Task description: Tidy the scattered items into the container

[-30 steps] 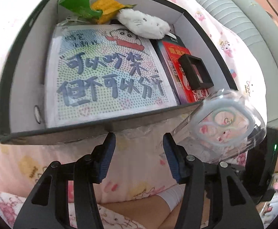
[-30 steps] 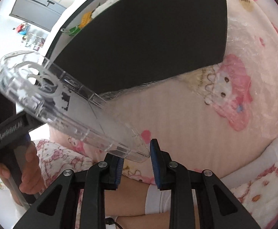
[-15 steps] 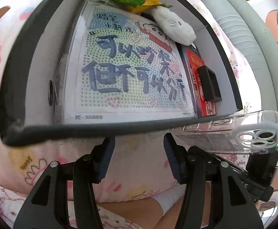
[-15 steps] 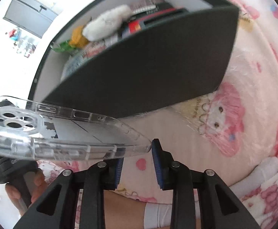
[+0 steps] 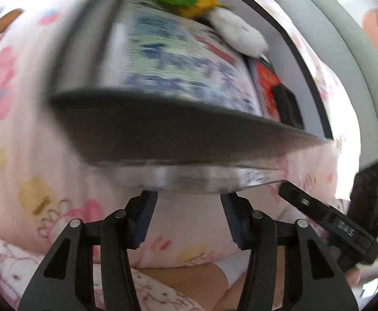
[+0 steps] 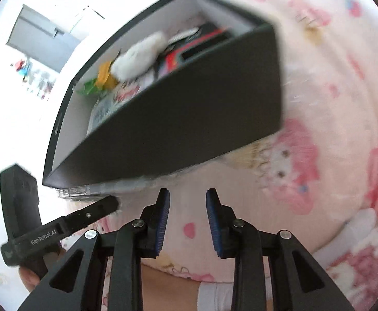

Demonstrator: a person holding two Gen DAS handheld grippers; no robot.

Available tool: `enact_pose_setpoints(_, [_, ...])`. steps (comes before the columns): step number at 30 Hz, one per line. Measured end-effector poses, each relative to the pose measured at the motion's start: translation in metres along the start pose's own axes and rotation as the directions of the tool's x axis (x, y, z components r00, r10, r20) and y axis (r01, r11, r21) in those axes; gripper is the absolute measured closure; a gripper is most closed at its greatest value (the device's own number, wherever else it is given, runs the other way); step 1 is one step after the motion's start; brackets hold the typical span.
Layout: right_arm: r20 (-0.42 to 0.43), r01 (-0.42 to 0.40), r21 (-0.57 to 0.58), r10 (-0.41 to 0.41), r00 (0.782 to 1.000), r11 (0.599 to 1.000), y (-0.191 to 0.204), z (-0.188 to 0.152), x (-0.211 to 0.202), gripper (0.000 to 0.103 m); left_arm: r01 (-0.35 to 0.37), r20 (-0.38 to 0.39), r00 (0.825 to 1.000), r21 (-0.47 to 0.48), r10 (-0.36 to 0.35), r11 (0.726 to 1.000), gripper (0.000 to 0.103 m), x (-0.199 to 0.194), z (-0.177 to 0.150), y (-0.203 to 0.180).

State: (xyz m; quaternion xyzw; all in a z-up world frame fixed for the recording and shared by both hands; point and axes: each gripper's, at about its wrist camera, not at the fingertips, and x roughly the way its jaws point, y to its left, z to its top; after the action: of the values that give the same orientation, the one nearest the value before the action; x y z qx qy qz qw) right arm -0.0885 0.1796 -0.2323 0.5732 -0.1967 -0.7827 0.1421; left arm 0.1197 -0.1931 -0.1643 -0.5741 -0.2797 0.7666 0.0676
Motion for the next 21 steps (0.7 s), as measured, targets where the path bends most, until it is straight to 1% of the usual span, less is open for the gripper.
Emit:
enact_pose_setpoints(2, [-0.019,-0.003,0.009,0.003,1.000,1.000,-0.003,-0.006,-0.001,0.077,-0.025,0.039,0.999,-0.043,0.027,0.999,0.053,-0.011,-0.007,0.012])
enact_pose_setpoints(3, [-0.042,-0.009,0.006,0.009,0.999,1.000,0.006,-0.009,0.004,0.077,-0.018,0.049,0.999,-0.048,0.020,0.999,0.053,-0.016,-0.011,0.015])
enact_pose_setpoints(5, [-0.087,-0.021,-0.007,0.020,0.996,1.000,0.011,-0.020,0.013,0.077,-0.010,0.056,0.998,-0.040,0.012,0.999,0.053,-0.023,-0.017,0.018])
enact_pose_setpoints(7, [-0.108,-0.012,-0.023,0.009,0.994,1.000,0.015,-0.026,0.018,0.077,-0.028,0.067,0.997,-0.044,0.031,0.999,0.053,-0.030,-0.025,0.023])
enact_pose_setpoints(8, [-0.097,-0.009,-0.015,0.007,0.995,1.000,0.014,-0.027,0.017,0.077,-0.035,0.082,0.996,-0.047,0.039,0.998,0.053,-0.036,-0.028,0.026])
enact_pose_setpoints(9, [-0.066,-0.022,-0.010,0.022,0.998,1.000,0.014,-0.026,0.013,0.077,-0.036,0.102,0.994,-0.050,0.041,0.998,0.053,-0.043,-0.032,0.029])
enact_pose_setpoints(11, [-0.015,-0.036,-0.025,0.036,0.999,0.999,0.015,-0.024,0.005,0.076,-0.009,0.133,0.991,-0.065,0.018,0.998,0.052,-0.058,-0.042,0.038])
enact_pose_setpoints(12, [0.007,-0.032,-0.048,0.032,0.999,0.998,0.018,-0.021,0.003,0.074,-0.014,0.142,0.990,-0.073,0.024,0.997,0.051,-0.064,-0.047,0.042])
enact_pose_setpoints(13, [0.009,-0.023,-0.064,0.023,1.000,0.998,0.020,-0.019,0.005,0.073,-0.031,0.145,0.988,-0.076,0.042,0.997,0.051,-0.069,-0.051,0.045])
enact_pose_setpoints(14, [-0.008,-0.002,-0.090,0.002,1.000,0.996,0.024,-0.016,0.011,0.072,-0.047,0.145,0.988,-0.075,0.058,0.996,0.051,-0.074,-0.048,0.053])
enact_pose_setpoints(15, [-0.035,0.011,-0.107,-0.015,0.999,0.994,0.027,-0.008,0.017,0.072,-0.066,0.143,0.987,-0.076,0.076,0.995,0.051,-0.072,-0.045,0.041])
enact_pose_setpoints(16, [-0.074,0.019,-0.122,-0.028,0.997,0.992,0.029,-0.005,0.026,0.072,-0.089,0.144,0.985,-0.065,0.098,0.994,0.050,-0.077,-0.046,0.041])
enact_pose_setpoints(17, [-0.084,0.015,-0.127,-0.026,0.996,0.992,0.035,-0.004,0.032,0.072,-0.115,0.148,0.982,-0.047,0.121,0.992,0.049,-0.082,-0.047,0.041])
enact_pose_setpoints(19, [-0.072,0.015,-0.136,-0.025,0.997,0.991,0.032,-0.005,0.038,0.072,-0.166,0.167,0.972,-0.010,0.165,0.986,0.047,-0.091,-0.051,0.038])
enact_pose_setpoints(20, [-0.058,0.016,-0.155,-0.025,0.998,0.988,0.035,-0.004,0.039,0.072,-0.181,0.169,0.970,0.012,0.177,0.983,0.047,-0.088,-0.052,0.030])
enact_pose_setpoints(21, [-0.060,0.012,-0.168,-0.023,0.998,0.986,0.036,-0.004,0.040,0.072,-0.186,0.170,0.969,0.024,0.180,0.982,0.047,-0.087,-0.063,0.021])
